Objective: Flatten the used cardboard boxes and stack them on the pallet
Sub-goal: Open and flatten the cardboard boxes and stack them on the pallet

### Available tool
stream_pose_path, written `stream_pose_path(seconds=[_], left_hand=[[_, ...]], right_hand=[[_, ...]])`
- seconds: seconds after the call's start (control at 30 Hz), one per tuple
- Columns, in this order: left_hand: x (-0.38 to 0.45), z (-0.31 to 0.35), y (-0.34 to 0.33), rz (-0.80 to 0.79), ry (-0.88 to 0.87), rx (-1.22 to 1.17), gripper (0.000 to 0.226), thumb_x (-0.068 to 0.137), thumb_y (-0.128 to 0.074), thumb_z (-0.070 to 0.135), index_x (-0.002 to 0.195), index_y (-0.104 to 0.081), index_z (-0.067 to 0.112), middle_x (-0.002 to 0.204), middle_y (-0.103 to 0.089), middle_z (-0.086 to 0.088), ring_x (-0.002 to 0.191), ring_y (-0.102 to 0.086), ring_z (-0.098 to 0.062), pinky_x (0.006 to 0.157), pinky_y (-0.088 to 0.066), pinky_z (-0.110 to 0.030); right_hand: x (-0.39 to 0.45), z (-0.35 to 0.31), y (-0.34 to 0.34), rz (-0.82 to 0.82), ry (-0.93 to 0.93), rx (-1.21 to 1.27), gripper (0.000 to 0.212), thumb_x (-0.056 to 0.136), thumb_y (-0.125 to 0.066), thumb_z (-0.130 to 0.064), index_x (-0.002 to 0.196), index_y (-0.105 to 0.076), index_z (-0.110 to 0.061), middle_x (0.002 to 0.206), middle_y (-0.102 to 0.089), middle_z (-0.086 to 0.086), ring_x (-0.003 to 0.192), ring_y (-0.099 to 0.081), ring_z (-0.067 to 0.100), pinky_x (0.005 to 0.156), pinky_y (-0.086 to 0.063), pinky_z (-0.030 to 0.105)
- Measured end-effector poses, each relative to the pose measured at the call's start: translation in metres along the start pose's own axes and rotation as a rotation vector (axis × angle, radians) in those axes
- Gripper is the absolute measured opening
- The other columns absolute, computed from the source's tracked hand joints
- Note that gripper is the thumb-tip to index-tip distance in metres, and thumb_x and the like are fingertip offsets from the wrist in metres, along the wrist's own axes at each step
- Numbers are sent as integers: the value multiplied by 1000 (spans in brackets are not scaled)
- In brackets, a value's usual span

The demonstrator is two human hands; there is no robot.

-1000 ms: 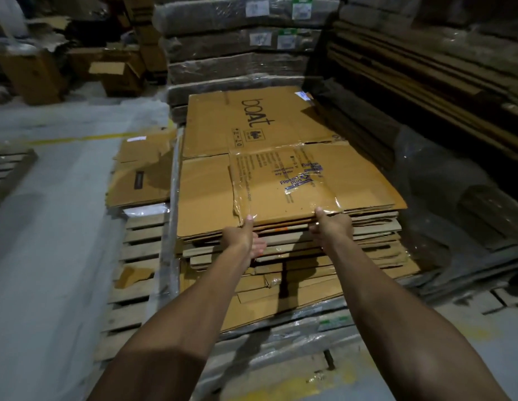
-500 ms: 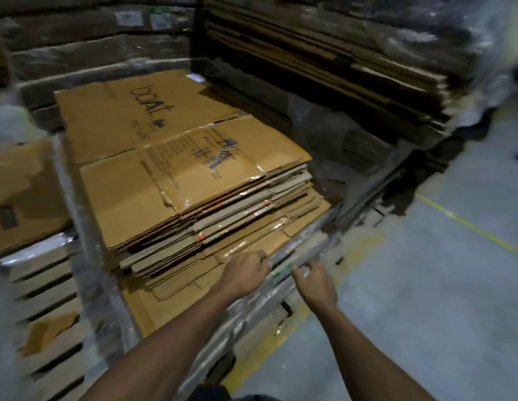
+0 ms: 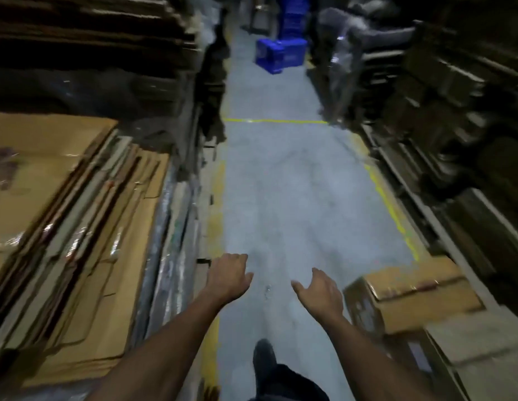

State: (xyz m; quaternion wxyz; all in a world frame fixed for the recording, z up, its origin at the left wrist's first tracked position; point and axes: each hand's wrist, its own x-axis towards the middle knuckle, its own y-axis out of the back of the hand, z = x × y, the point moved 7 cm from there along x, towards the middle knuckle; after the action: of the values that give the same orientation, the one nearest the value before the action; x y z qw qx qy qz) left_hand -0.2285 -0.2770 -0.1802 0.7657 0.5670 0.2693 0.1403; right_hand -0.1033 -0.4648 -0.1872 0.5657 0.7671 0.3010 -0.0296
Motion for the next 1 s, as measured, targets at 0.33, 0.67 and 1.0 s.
stream_pose_path(seconds=[0.33, 0.67, 1.0], left_hand=[[-28, 216, -60, -73, -432, 146, 54, 99, -45, 51, 138, -46, 15, 139, -55, -6, 127, -51, -27, 102, -40, -39], [-95, 472, -158, -247, -675, 191, 51, 98, -43, 52, 134, -47, 15, 133, -58, -10, 120, -55, -30, 94, -45, -40], [-127, 641, -250, -447, -730, 209, 59, 99, -43, 54, 139, -47, 11, 140, -56, -12, 127, -52, -32, 102, -45, -41]], right_hand=[[-116, 228, 34, 202, -478, 283, 77, 89, -60, -61, 150, -41, -17, 152, -47, 6, 141, -41, 29, 111, -38, 42], [-223, 465, 62, 261, -831, 437, 81, 94, -55, -59, 156, -28, -14, 160, -34, 6, 146, -32, 29, 116, -33, 41], [-268, 627, 68, 268, -1059, 584, 81, 94, -55, -57, 157, -26, -16, 160, -34, 5, 145, -33, 29, 115, -35, 40]])
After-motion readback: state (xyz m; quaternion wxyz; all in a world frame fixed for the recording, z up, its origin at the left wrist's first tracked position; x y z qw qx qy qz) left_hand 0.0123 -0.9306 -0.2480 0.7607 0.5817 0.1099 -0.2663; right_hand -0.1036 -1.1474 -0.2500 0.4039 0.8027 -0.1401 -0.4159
